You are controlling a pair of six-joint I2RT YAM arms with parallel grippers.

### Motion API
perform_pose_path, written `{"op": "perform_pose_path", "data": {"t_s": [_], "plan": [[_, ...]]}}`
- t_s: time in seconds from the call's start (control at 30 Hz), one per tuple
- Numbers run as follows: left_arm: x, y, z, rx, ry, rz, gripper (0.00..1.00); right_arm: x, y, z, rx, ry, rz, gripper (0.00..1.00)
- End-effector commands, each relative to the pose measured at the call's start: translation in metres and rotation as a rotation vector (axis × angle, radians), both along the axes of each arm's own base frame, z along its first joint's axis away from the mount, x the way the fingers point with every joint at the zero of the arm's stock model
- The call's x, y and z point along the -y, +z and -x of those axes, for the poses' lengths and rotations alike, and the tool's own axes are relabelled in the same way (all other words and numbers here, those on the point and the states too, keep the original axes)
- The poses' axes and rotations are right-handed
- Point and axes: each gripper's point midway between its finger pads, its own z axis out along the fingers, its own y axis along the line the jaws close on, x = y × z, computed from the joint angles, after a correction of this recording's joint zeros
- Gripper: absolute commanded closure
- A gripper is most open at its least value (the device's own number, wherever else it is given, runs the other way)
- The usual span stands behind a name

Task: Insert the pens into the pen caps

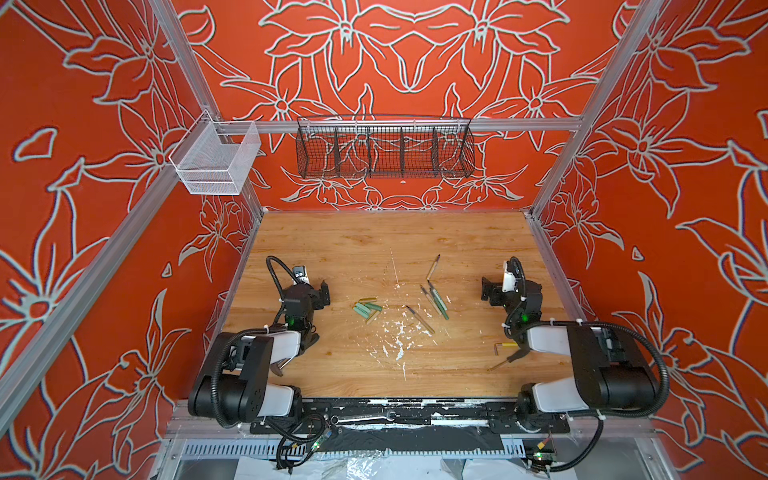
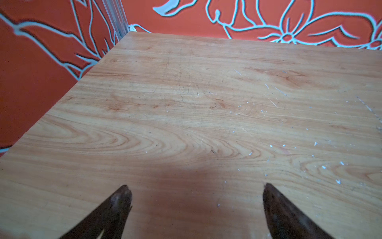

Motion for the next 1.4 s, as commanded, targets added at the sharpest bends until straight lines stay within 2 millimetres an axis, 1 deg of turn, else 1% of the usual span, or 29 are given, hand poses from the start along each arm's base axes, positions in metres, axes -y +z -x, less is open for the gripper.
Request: {"op": "perform_pose_path", "data": {"t_s": [0.0,0.17,0.3,0.4,0.5,0.73,0.83,0.97,1.07,1.17,1.27,1.3,1.37], "plan": [[0.0,0.008,-0.002,0.023,-0.009,-0.01,0.03,-0.002,0.003,0.0,0.016,0.013,0.002,0.03],[-0.008,0.02,-0.001,0.007,0.042,-0.021,0.03,-0.002,0.003,0.0,0.016,0.013,0.004,0.03],[-0.013,0.028,0.003,-0.029,0.073,-0.046,0.03,-0.007,0.002,0.0,0.01,0.031,0.014,0.03],[-0.018,0.032,0.012,-0.1,0.122,-0.044,0.03,-0.007,0.002,0.0,0.01,0.031,0.013,0.03],[-0.022,0.039,0.024,-0.151,0.171,-0.038,0.03,-0.007,0.002,-0.001,0.008,0.031,0.013,0.03],[-0.02,0.057,0.045,-0.156,0.176,-0.011,0.03,-0.007,0.002,0.0,0.008,0.029,0.023,0.03],[-0.018,0.07,0.053,-0.154,0.184,0.033,0.03,-0.018,0.013,-0.003,-0.014,0.068,0.058,0.02],[-0.009,0.081,0.058,-0.191,0.174,0.078,0.03,-0.021,0.035,-0.006,-0.059,0.08,0.058,0.03],[0.002,0.088,0.057,-0.218,0.141,0.097,0.03,-0.031,0.048,-0.005,-0.099,0.112,0.007,0.03],[0.013,0.097,0.056,-0.235,0.122,0.102,0.03,-0.046,0.062,-0.006,-0.151,0.142,-0.053,0.03],[0.025,0.107,0.053,-0.239,0.092,0.126,0.03,-0.063,0.073,-0.009,-0.251,0.153,-0.1,0.03],[0.031,0.103,0.051,-0.268,0.077,0.132,0.03,-0.071,0.077,-0.011,-0.289,0.158,-0.126,0.03],[0.043,0.102,0.049,-0.305,0.033,0.155,0.03,-0.083,0.08,-0.013,-0.376,0.151,-0.166,0.03]]}}
